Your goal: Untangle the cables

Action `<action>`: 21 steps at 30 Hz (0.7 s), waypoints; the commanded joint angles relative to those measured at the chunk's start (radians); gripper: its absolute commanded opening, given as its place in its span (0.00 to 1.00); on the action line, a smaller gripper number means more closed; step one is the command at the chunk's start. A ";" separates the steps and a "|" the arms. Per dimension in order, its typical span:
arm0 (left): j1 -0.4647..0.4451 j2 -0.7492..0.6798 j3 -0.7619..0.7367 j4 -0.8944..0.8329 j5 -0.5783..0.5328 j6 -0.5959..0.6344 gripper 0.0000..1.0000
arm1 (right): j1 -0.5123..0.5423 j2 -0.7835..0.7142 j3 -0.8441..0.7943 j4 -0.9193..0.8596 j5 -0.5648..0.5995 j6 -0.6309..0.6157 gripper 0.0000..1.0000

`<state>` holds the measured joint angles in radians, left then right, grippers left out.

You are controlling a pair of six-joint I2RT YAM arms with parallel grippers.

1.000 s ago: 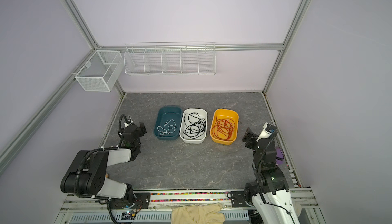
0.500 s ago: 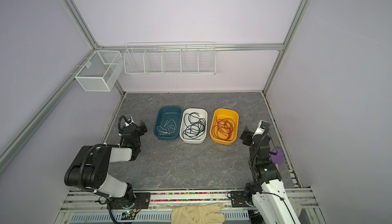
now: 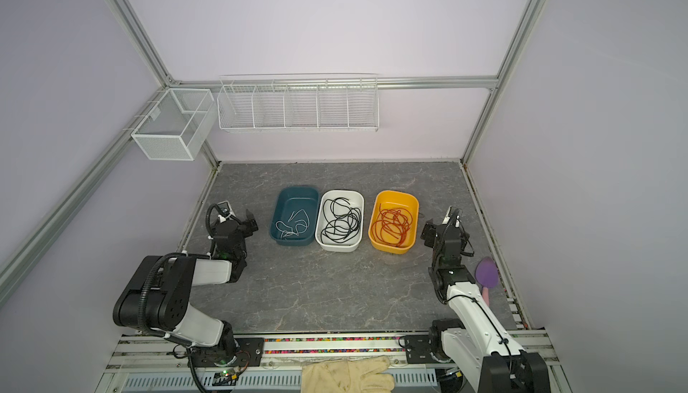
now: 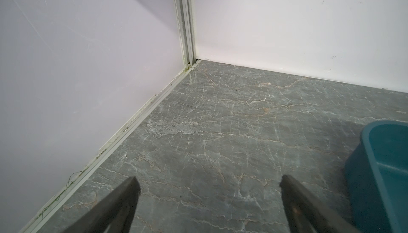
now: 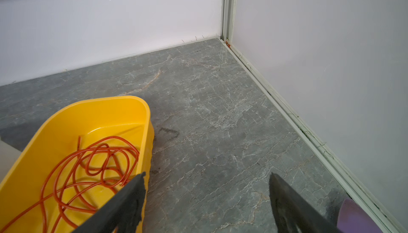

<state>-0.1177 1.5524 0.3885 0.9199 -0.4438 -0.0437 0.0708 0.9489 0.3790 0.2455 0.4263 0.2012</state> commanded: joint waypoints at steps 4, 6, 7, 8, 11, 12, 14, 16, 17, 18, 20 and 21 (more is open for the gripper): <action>0.006 0.008 -0.009 0.030 0.011 0.014 0.99 | -0.041 0.127 -0.028 0.239 -0.097 -0.090 0.88; 0.006 0.008 -0.009 0.030 0.011 0.015 0.99 | -0.046 0.195 -0.029 0.290 -0.104 -0.104 0.88; 0.006 0.008 -0.009 0.030 0.011 0.015 0.99 | -0.050 0.221 -0.030 0.314 -0.106 -0.114 0.88; 0.006 0.008 -0.009 0.030 0.011 0.015 0.99 | -0.057 0.244 -0.037 0.346 -0.111 -0.124 0.89; 0.007 0.008 -0.009 0.030 0.011 0.015 0.99 | -0.073 0.269 -0.069 0.458 -0.126 -0.143 0.88; 0.006 0.008 -0.009 0.030 0.011 0.015 0.99 | -0.078 0.276 -0.077 0.497 -0.125 -0.142 0.88; 0.006 0.008 -0.010 0.029 0.011 0.015 0.99 | -0.096 0.306 -0.073 0.529 -0.179 -0.141 0.88; 0.006 0.008 -0.009 0.030 0.011 0.014 0.99 | -0.102 0.345 -0.065 0.543 -0.215 -0.144 0.88; 0.006 0.008 -0.008 0.030 0.011 0.014 0.99 | -0.102 0.365 -0.067 0.557 -0.221 -0.144 0.88; 0.007 0.009 -0.009 0.030 0.011 0.015 0.99 | -0.103 0.388 -0.073 0.583 -0.229 -0.147 0.88; 0.007 0.009 -0.009 0.029 0.011 0.015 0.99 | -0.104 0.420 -0.088 0.649 -0.241 -0.155 0.88; 0.007 0.008 -0.010 0.030 0.010 0.015 0.99 | -0.105 0.431 -0.088 0.658 -0.249 -0.160 0.88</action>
<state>-0.1177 1.5524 0.3885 0.9234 -0.4435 -0.0429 -0.0296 1.3510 0.3130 0.7792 0.2298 0.0761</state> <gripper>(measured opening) 0.991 0.882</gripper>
